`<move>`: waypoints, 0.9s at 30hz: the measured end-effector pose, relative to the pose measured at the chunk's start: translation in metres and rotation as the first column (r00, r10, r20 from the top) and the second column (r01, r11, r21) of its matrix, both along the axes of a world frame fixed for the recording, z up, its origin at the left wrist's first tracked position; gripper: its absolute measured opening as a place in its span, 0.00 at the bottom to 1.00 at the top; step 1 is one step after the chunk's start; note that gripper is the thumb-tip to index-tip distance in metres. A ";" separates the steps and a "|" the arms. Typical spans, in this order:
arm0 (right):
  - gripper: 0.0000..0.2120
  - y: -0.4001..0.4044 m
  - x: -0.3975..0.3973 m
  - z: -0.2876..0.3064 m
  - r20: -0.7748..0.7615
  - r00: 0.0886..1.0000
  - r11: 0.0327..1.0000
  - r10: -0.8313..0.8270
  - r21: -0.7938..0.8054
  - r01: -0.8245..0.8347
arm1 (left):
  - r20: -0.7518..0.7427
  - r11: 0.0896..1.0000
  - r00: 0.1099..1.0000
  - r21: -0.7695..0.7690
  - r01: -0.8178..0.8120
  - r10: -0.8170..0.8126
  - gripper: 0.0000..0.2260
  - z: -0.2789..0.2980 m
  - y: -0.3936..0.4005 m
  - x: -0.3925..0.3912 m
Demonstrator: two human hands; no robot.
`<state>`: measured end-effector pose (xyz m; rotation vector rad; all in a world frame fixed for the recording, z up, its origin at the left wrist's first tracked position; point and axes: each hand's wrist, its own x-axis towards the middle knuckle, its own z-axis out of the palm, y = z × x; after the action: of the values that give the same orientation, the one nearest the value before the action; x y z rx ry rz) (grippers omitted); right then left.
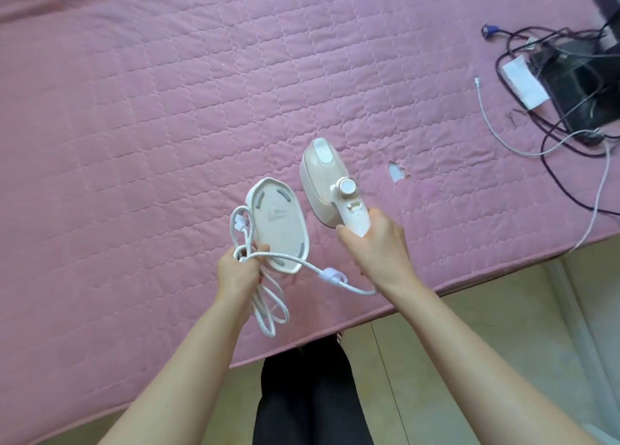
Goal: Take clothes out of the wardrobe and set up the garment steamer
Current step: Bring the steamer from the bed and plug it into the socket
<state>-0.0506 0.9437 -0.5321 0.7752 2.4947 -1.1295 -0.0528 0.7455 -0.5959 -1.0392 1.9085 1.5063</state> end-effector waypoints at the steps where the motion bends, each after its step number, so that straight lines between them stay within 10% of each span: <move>1: 0.13 -0.006 0.004 0.012 -0.004 1.000 1.000 0.013 0.003 -0.013 | 0.002 1.000 1.000 0.006 -0.012 0.012 0.07 0.013 -0.006 0.007; 27: 0.09 -0.083 0.095 0.217 -0.191 0.941 0.943 0.280 -0.128 -0.306 | -0.203 0.821 0.802 0.020 -0.570 0.562 0.04 0.238 -0.064 0.164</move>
<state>0.0449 0.8608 -0.3153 0.2591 2.5098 -1.3049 0.1110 0.6815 -0.3576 -1.6435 1.8544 1.9620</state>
